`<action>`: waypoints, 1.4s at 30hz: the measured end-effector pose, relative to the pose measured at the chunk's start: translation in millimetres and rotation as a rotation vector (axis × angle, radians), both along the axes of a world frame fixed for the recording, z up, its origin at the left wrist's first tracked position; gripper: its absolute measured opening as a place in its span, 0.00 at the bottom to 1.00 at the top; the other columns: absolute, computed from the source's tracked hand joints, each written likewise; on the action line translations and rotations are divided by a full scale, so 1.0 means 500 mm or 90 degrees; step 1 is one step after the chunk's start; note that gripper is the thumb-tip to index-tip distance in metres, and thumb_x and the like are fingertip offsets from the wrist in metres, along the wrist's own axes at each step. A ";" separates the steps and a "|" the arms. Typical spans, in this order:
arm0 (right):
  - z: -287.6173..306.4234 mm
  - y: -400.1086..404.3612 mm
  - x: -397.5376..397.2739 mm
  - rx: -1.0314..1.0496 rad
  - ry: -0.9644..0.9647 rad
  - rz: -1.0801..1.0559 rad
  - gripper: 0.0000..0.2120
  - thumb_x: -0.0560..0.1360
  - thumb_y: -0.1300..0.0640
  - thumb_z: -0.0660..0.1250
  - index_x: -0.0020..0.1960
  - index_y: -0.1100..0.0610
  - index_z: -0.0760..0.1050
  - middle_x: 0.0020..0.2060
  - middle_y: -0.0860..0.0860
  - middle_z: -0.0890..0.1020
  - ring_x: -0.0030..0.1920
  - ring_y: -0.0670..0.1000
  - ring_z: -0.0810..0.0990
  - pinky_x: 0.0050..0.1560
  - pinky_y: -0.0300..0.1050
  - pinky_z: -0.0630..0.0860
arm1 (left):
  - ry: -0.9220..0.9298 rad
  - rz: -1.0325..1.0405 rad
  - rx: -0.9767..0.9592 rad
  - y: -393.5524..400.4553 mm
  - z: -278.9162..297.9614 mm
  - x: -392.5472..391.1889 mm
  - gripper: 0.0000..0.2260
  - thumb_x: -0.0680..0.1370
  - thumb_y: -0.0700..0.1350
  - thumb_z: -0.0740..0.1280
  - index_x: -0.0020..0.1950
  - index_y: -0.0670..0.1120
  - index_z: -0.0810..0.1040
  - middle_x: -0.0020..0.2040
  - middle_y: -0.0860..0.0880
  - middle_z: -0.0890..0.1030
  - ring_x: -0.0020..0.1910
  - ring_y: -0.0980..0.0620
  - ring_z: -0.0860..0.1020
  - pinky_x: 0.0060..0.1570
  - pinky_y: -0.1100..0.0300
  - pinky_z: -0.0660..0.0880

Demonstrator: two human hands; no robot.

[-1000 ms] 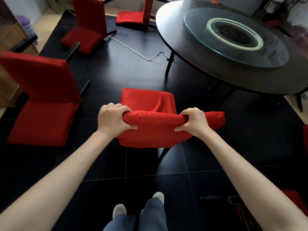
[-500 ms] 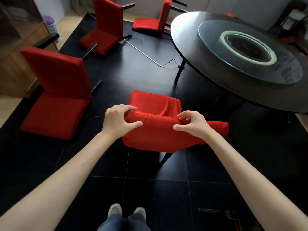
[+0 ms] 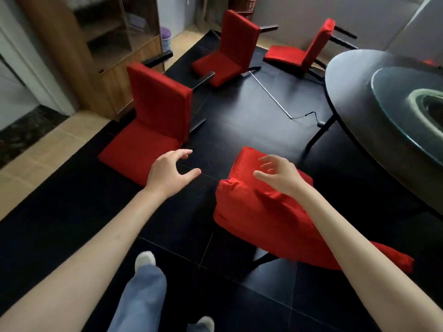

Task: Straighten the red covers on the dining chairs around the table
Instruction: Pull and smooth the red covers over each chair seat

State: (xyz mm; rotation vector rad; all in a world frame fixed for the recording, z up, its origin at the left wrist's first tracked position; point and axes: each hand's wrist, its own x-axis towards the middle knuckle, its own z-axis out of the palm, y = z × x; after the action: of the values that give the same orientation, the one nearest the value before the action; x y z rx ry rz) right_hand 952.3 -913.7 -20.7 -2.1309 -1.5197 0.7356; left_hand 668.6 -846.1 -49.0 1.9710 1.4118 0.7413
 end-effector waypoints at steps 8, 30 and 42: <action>-0.087 0.247 -0.133 -0.108 -0.035 0.066 0.23 0.72 0.46 0.72 0.64 0.53 0.75 0.52 0.51 0.82 0.51 0.51 0.80 0.52 0.40 0.71 | 0.071 0.003 -0.062 0.223 -0.068 -0.153 0.24 0.70 0.54 0.75 0.65 0.51 0.76 0.57 0.52 0.81 0.59 0.51 0.77 0.61 0.51 0.72; -0.268 0.791 -0.203 -0.257 0.015 0.026 0.30 0.70 0.43 0.72 0.69 0.51 0.69 0.60 0.53 0.79 0.58 0.51 0.78 0.51 0.38 0.69 | 0.130 0.027 -0.193 0.789 -0.208 -0.205 0.28 0.70 0.56 0.75 0.67 0.53 0.74 0.58 0.53 0.80 0.59 0.49 0.77 0.59 0.52 0.73; -0.338 1.163 -0.196 -0.363 0.031 0.150 0.32 0.71 0.45 0.72 0.71 0.51 0.67 0.61 0.53 0.77 0.54 0.52 0.79 0.46 0.41 0.76 | 0.064 0.283 -0.353 0.952 -0.276 -0.188 0.29 0.70 0.54 0.75 0.69 0.51 0.72 0.60 0.50 0.79 0.62 0.47 0.76 0.61 0.49 0.73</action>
State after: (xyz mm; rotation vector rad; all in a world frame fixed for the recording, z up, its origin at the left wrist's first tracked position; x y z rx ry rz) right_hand 854.1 -332.3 -189.8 -2.3076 -1.7014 1.4370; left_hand 574.4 -369.9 -186.7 1.2984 1.9006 0.3686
